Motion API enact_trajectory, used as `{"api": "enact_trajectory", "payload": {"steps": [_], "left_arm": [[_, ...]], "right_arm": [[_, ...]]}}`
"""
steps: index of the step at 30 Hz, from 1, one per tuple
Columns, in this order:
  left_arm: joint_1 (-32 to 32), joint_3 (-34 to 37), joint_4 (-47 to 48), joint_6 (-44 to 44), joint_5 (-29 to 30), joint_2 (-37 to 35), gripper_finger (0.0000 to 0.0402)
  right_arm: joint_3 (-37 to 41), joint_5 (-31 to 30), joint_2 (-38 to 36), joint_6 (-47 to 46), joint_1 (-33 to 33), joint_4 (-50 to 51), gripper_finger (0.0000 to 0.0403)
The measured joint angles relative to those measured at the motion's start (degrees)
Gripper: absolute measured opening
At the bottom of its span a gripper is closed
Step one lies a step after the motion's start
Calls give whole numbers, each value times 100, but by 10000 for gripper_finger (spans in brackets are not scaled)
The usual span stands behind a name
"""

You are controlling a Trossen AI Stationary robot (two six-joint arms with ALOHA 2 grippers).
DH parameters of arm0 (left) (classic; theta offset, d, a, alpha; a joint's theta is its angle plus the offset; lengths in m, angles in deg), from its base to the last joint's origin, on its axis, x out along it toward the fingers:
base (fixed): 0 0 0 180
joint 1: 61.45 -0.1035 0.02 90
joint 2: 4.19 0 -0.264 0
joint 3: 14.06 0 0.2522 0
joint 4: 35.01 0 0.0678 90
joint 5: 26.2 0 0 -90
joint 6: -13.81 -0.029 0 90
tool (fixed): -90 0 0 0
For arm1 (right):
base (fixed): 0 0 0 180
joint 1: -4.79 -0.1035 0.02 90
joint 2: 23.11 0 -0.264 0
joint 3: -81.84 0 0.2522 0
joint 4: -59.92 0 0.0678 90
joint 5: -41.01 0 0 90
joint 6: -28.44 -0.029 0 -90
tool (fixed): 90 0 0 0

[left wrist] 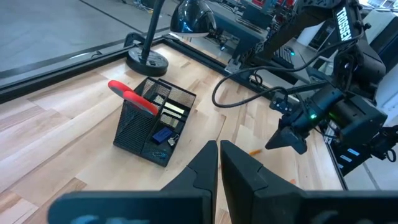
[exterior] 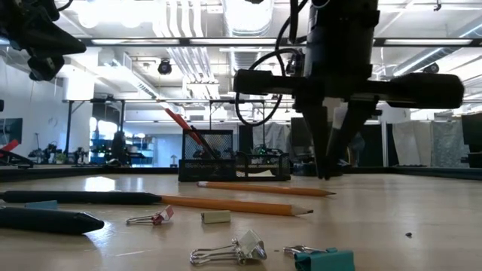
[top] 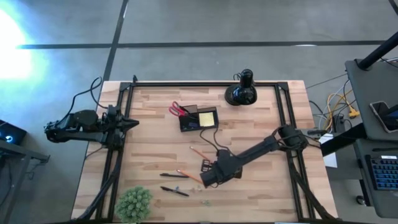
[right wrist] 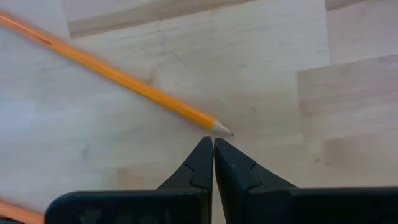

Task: Pick and place office supplies into organizer
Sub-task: Put the top pencil into the black organizer

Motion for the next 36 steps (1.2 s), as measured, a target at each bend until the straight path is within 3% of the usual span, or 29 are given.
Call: {"api": "enact_trajectory", "payload": {"steps": [36], "left_arm": [[-1,-9,-47,5,-107,1,4]], "right_arm": [[476,1,-4,70,70,-527,8]]}}
